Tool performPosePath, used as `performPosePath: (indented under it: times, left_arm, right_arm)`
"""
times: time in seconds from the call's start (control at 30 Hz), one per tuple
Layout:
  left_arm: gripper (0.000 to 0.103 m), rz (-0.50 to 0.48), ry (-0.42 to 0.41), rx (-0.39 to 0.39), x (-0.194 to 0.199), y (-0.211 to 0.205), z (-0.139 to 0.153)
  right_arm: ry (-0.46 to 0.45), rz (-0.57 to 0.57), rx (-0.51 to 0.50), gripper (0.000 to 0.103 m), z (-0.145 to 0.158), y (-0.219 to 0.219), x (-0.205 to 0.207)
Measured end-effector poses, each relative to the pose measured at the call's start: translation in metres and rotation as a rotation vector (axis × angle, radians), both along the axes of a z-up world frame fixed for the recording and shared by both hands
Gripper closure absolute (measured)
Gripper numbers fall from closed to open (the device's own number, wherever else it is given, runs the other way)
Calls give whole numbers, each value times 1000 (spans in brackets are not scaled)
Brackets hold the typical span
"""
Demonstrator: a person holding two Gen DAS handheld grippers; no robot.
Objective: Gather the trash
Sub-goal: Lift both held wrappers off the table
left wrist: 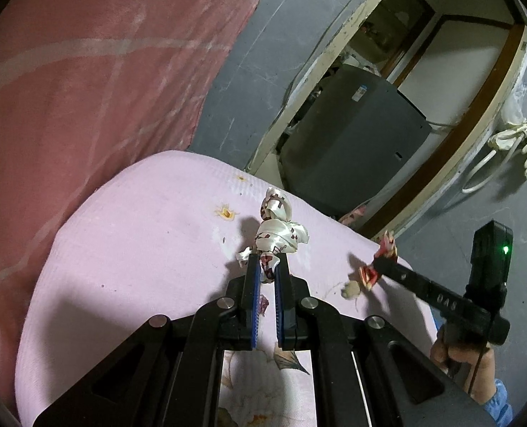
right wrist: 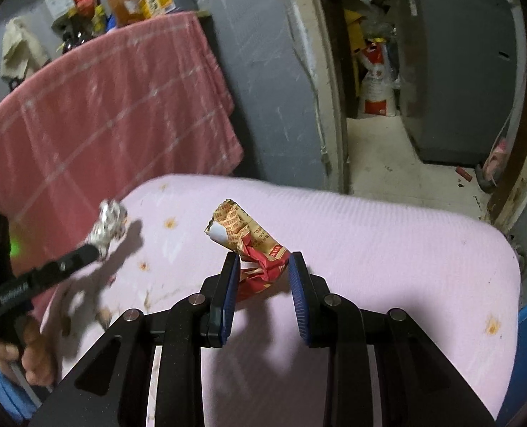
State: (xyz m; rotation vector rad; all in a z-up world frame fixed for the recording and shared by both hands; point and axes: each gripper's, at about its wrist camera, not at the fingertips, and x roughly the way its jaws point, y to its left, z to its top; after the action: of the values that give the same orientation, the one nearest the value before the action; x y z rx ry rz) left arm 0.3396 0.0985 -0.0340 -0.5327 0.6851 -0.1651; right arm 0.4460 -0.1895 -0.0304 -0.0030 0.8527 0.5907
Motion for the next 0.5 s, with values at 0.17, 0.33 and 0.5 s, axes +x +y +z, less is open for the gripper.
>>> performPosePath:
  times: [0.17,0.33,0.5]
  left_arm:
    - [98,7,-9,-8,0,1,2]
    - [98,22,-35,-24,-6,5,5]
    - [98,20,-39,-23,-5,5,6]
  right_arm:
    - [18,-15,6,77,-4,1,10]
    - [39,31,-25,77,-10,13,10]
    - [37,106,-51,77,-12,24,-4]
